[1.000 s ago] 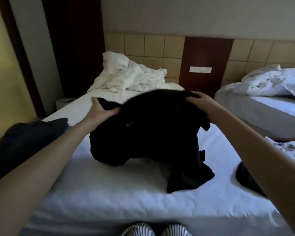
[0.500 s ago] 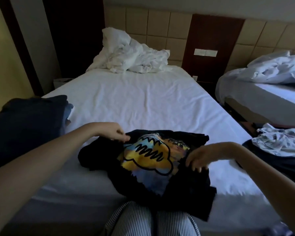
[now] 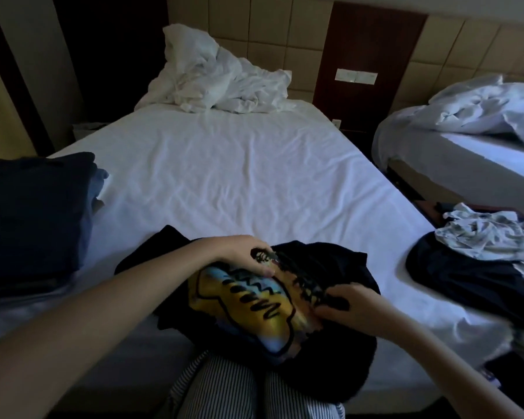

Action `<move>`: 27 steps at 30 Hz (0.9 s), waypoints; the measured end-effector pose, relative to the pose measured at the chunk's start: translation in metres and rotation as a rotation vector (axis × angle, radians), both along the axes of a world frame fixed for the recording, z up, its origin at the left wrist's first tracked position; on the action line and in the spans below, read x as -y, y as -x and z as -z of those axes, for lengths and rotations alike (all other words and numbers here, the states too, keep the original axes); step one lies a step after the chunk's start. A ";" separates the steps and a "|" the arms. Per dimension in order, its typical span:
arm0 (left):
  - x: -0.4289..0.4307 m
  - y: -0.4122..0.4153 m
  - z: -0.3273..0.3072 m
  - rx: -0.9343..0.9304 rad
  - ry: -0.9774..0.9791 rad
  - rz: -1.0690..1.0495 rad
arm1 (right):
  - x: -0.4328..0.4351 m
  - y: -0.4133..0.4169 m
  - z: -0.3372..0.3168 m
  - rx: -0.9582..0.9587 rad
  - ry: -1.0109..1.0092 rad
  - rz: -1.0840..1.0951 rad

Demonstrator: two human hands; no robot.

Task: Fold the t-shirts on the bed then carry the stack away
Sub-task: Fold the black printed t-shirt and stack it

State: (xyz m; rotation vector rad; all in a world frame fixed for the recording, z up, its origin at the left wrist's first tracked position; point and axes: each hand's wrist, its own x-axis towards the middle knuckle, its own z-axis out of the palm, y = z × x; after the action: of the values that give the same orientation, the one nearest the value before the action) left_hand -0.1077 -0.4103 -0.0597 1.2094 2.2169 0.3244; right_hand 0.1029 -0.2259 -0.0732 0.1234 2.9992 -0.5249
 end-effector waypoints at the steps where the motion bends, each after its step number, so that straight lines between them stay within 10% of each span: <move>1: 0.004 -0.004 -0.005 0.041 0.025 0.023 | -0.002 -0.010 -0.003 0.087 0.107 -0.019; 7: -0.011 -0.006 -0.006 0.077 -0.218 -0.264 | -0.011 0.000 0.005 -0.349 0.038 0.383; 11: -0.048 -0.033 0.002 0.283 -0.251 -0.284 | -0.015 0.016 0.018 -0.172 0.250 0.755; 14: -0.063 -0.037 0.000 0.232 -0.217 -0.250 | -0.024 0.015 0.011 -0.291 0.452 0.702; 21: -0.036 0.001 -0.096 0.532 -0.797 -0.436 | -0.040 0.049 -0.102 -0.725 0.508 0.483; 24: -0.015 0.013 -0.123 0.586 -0.631 -0.323 | -0.037 0.080 -0.132 -0.865 0.497 0.483; 27: 0.018 0.020 -0.113 0.274 0.006 -0.103 | -0.052 0.089 -0.138 -0.965 0.473 0.571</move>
State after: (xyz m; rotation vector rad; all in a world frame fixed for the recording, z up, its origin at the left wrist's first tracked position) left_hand -0.1274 -0.4281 0.0529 0.9842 2.0428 0.4935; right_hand 0.0139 -0.1741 0.0644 0.9445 3.5312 -1.7708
